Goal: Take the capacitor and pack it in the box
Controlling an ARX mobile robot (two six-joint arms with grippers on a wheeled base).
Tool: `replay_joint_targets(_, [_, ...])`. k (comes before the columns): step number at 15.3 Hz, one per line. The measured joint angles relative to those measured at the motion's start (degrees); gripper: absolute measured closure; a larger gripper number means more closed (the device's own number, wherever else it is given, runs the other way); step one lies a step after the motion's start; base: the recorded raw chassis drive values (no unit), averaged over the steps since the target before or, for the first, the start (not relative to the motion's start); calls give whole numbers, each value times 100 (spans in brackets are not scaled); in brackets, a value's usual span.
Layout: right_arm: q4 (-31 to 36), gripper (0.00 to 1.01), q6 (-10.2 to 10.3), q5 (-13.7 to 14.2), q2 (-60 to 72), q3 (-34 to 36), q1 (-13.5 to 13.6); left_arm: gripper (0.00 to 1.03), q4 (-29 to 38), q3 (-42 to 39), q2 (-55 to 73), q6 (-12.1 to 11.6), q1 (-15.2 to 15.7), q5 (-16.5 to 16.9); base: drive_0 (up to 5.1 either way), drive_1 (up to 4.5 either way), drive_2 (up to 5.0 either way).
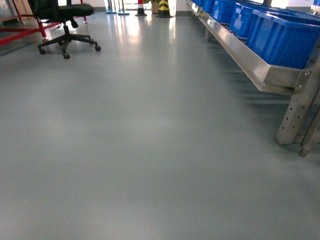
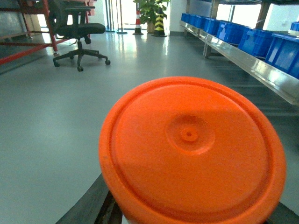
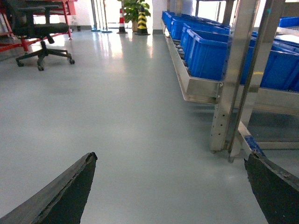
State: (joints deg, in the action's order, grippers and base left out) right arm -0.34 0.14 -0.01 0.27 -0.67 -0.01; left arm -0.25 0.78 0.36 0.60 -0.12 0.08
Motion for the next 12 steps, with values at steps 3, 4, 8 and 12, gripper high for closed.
replay_joint_targets(3, [7, 3, 0, 0, 0, 0, 0, 58, -2, 0, 0, 0, 0, -11, -510, 236, 236])
replay_joint_targets(4, [0, 3, 0, 2, 0, 0, 0, 58, -9, 0, 0, 0, 0, -7, -501, 244, 244])
replay_joint_targets(8, [9, 3, 0, 0, 0, 0, 0, 58, -17, 0, 0, 0, 0, -15, -497, 248, 248])
replay_joint_targets(12, [9, 3, 0, 0, 0, 0, 0, 58, -13, 0, 0, 0, 0, -11, -496, 249, 249])
